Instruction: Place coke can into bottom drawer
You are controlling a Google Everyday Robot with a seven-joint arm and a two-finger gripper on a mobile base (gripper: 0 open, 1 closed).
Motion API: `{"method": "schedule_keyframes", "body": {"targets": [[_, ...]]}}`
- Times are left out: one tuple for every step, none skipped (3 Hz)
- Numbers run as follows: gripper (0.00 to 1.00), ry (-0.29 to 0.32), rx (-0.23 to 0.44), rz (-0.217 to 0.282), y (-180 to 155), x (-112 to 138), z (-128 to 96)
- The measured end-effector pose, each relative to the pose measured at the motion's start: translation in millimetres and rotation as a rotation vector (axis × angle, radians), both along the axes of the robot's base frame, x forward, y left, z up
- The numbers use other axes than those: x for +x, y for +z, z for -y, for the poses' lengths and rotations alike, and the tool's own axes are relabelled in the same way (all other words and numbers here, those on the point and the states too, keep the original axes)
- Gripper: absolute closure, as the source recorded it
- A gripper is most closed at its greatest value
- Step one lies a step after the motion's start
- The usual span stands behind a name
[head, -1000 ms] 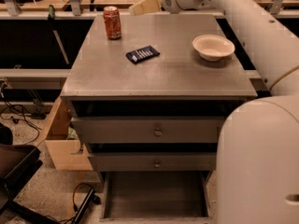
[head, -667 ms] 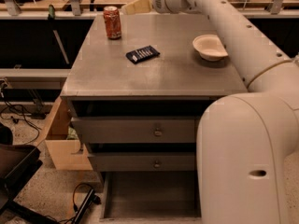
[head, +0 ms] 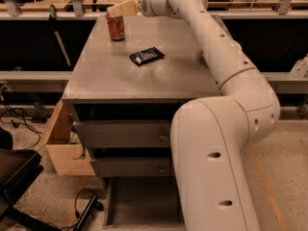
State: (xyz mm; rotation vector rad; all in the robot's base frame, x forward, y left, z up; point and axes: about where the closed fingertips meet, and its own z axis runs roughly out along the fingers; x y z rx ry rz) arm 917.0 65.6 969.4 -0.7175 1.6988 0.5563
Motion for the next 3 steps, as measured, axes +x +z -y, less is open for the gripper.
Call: {"method": "schedule_keyframes", "body": {"targets": [[0.0, 0.031, 0.019, -0.005, -14, 10, -23], [0.0, 0.058, 0.042, 0.024, -29, 22, -41], [0.0, 0.085, 0.063, 0.068, -39, 30, -56]]}}
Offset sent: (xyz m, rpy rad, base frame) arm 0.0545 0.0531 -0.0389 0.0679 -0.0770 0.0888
